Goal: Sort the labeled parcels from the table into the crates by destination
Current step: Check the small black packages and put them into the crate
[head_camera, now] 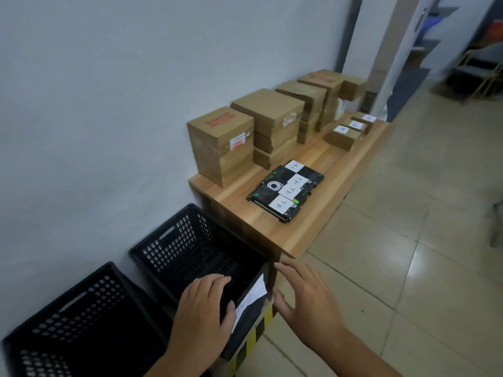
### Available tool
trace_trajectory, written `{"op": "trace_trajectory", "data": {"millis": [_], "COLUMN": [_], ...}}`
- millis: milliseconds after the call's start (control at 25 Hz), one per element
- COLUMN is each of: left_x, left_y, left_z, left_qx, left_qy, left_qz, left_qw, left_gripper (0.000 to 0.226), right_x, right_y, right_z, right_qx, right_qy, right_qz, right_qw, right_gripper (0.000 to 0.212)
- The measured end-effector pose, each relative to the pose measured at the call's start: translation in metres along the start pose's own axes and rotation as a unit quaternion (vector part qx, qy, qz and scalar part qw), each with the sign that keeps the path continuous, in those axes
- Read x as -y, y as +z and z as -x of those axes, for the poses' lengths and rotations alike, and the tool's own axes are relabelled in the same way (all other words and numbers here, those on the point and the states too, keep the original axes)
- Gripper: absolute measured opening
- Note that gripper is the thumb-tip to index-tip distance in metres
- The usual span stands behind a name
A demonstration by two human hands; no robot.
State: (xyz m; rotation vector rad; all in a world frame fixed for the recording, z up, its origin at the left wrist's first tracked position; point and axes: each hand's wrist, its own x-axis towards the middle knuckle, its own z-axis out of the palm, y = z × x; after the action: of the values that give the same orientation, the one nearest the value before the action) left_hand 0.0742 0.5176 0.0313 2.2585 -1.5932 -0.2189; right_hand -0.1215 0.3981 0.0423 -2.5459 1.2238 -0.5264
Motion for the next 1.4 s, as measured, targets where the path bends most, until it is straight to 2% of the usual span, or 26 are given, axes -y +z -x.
{"op": "trace_trajectory", "data": {"millis": [280,520,920,1200,1400], "left_x": [-0.118,-0.171,-0.193,-0.191,-0.205], "left_y": [0.042,0.072,0.120,0.139,0.164], "left_z": [-0.091,-0.169,-0.335,-0.412,-0.454], "left_qx": [-0.002,0.003,-0.012,-0.019,-0.024], "left_qy": [-0.033,-0.019,-0.072,-0.064,-0.142], "left_qz": [-0.002,-0.009,0.052,0.042,0.004], "left_qw": [0.999,1.000,0.996,0.997,0.990], "left_gripper": [0.044,0.040,0.039,0.043,0.042], "right_x": [-0.141,-0.210,-0.299,-0.346,-0.385], "right_y": [-0.055,-0.073,-0.071,-0.053,-0.035], "right_z": [-0.049,-0.092,-0.248,-0.348,-0.430], "right_qx": [-0.008,-0.001,0.035,0.085,0.133], "right_qy": [-0.011,-0.018,-0.067,-0.067,-0.133], "right_qz": [0.001,0.014,0.044,0.026,0.011], "right_qw": [1.000,1.000,0.996,0.994,0.982], "right_gripper": [0.045,0.045,0.045,0.042,0.046]}}
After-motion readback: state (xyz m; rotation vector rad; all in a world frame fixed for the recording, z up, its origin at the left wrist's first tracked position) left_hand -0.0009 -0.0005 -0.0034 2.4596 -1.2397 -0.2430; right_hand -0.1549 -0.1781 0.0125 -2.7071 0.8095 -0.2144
